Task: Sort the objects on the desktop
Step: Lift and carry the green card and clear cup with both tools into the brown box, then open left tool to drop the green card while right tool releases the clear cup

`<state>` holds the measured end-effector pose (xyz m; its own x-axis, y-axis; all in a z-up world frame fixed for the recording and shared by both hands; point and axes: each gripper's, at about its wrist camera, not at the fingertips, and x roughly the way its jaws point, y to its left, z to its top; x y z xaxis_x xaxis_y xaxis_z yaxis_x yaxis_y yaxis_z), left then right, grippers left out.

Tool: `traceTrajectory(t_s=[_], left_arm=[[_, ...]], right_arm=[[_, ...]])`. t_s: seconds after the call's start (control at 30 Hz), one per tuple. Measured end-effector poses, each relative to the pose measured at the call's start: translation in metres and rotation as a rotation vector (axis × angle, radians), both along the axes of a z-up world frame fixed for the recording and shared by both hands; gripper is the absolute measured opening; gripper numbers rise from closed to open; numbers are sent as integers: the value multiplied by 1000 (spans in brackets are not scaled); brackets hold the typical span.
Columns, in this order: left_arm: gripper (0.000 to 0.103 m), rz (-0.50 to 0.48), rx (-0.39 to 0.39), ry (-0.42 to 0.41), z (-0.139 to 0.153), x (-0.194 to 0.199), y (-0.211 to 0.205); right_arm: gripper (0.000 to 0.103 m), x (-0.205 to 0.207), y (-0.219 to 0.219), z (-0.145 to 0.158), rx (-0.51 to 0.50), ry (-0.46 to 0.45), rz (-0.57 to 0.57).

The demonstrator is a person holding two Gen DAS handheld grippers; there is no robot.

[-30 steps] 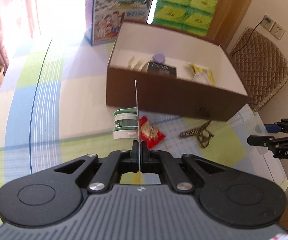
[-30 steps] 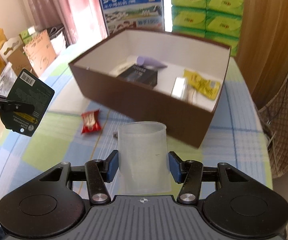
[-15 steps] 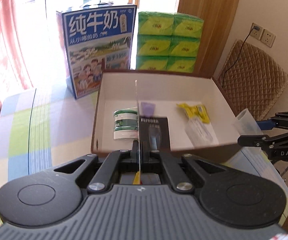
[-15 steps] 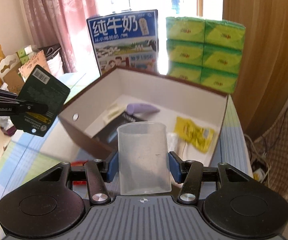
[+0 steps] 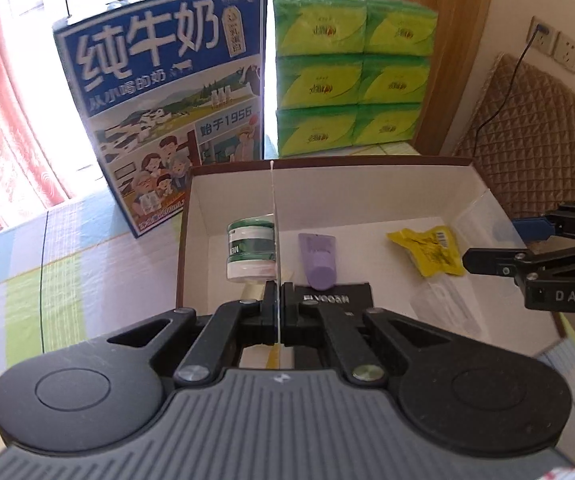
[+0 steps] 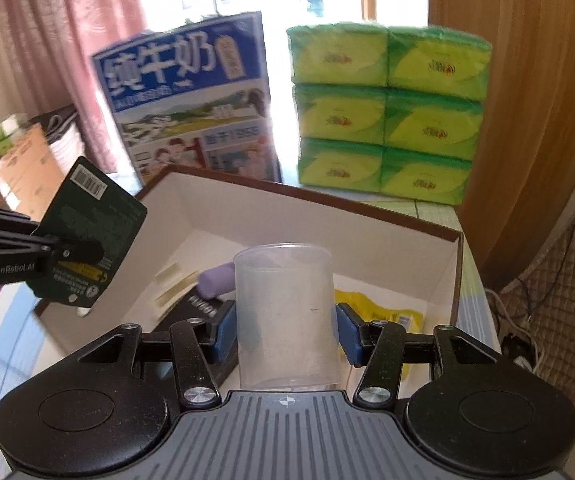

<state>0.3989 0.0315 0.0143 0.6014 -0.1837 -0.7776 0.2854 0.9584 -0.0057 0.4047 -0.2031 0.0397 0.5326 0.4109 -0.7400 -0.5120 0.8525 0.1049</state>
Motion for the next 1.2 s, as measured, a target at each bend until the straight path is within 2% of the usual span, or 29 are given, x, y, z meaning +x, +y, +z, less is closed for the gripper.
traceTrajectory(t_s=[0.33, 0.67, 0.9, 1.0, 1.2], left_arm=[[0, 11, 44, 46, -32, 57, -18], [0, 26, 92, 70, -58, 84, -24], [5, 19, 84, 52, -52, 87, -24], [12, 22, 66, 44, -46, 86, -22], [13, 19, 43, 19, -33, 81, -19]], right_arm=[[50, 42, 12, -33, -10, 44, -59], [50, 57, 20, -46, -14, 63, -54], [50, 61, 21, -47, -17, 69, -54], [50, 63, 23, -48, -16, 71, -56], [50, 68, 28, -53, -2, 76, -58]])
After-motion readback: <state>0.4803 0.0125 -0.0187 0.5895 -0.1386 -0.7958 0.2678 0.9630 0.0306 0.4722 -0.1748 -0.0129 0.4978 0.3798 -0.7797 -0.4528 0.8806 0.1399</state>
